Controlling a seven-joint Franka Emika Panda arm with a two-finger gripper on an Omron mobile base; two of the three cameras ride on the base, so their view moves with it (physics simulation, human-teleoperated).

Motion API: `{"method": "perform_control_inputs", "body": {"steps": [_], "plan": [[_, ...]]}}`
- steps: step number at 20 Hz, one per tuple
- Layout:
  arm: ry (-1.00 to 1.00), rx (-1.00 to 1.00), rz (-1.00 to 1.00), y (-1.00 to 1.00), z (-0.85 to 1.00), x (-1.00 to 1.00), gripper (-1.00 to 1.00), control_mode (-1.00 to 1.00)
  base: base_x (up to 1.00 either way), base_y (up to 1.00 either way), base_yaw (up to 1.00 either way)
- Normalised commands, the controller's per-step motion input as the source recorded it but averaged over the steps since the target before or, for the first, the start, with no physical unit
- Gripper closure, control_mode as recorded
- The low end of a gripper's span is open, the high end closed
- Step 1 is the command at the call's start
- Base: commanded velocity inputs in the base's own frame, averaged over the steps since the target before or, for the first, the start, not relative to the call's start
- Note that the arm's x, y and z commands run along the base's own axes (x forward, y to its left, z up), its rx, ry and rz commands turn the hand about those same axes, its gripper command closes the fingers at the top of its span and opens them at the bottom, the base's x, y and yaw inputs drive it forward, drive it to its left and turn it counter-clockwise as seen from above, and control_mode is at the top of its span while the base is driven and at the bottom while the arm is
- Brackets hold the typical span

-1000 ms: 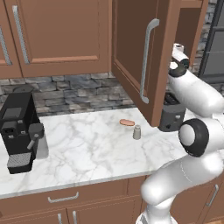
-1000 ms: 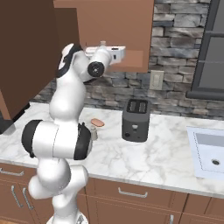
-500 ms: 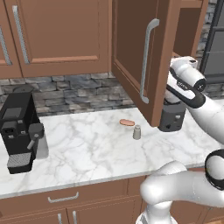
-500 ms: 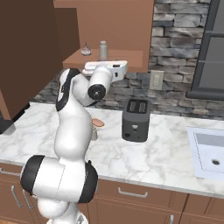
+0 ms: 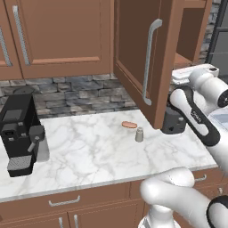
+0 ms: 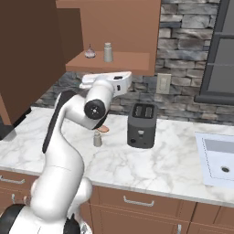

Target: Pick the shaker and shaker from the counter and place them in the cabinet.

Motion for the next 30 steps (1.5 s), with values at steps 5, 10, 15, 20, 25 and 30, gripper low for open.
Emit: {"method": "perform_control_inputs", "body": {"steps": [5,10,15,20,25,30], "plan": [[0.23,-0.11,0.13,-0.05,-0.26,-0.75,-1.0,-1.0,0.0,0.0,0.0],[0.19,-0.07,0.18,0.0,-0.84,-0.5,-1.0,-1.0,0.0,0.0,0.0],[0.05,-0.01,0.17,0.0,-0.88,-0.36,-1.0,-1.0,0.0,0.0,0.0],[-0.03,0.0,0.16,0.2,-0.87,-0.08,-1.0,-1.0,0.0,0.0,0.0],[-0.06,0.01,0.12,0.55,-0.83,0.02,-1.0,-1.0,0.0,0.0,0.0],[-0.03,0.03,0.09,0.71,-0.72,0.16,-1.0,-1.0,0.0,0.0,0.0]]}}
